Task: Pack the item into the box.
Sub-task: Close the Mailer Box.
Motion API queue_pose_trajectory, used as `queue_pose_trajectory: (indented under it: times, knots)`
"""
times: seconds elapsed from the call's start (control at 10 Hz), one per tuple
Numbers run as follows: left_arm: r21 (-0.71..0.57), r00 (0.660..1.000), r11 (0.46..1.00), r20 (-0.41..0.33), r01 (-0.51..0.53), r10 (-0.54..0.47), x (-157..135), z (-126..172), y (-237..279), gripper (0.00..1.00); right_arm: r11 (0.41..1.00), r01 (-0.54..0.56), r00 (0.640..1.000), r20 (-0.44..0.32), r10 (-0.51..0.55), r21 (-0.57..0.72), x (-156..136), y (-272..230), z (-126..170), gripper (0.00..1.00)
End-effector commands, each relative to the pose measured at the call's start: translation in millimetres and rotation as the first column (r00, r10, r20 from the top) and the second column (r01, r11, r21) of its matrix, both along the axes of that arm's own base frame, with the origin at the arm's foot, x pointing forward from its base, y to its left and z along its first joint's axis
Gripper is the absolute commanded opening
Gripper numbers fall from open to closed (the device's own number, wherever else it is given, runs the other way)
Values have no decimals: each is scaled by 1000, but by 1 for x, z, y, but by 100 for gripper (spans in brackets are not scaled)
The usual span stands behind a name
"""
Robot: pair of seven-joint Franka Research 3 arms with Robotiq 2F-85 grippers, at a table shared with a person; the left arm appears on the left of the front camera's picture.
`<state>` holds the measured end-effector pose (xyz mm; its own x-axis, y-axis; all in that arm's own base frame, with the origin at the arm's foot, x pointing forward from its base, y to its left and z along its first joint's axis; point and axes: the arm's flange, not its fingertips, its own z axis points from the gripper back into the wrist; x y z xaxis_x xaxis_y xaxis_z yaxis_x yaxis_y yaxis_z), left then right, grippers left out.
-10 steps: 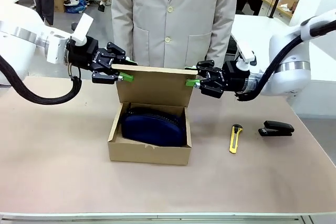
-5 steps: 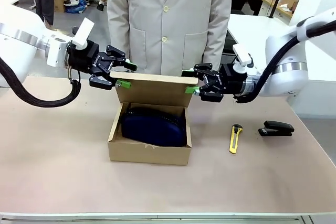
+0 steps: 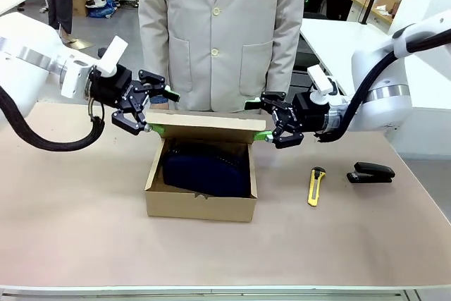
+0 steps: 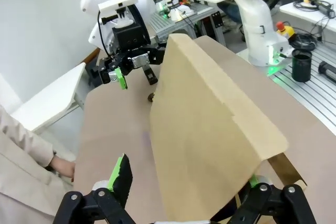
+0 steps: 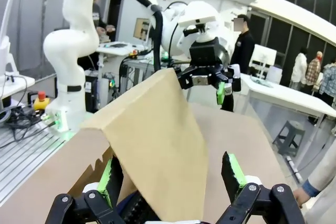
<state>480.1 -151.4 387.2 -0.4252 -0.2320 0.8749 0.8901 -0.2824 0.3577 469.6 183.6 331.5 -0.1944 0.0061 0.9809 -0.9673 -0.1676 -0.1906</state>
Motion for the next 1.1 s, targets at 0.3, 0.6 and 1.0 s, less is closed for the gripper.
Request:
queue_pose_trajectory:
  times: [0.3,0.6,1.0]
  knots:
    - [148,997,989,81,-29,17,-39,-47,58,100,989,-61,998,-12,60,-132,-15,-52,-5,100]
    - [-39,958,958,17,-285,286,-35,-21,115,100,989,135,980,-154,-125,53,-12,-88,11,100]
    - [-284,891,876,-357,-390,280,11,-12,72,100,891,445,824,-431,-367,93,-5,-35,27,100]
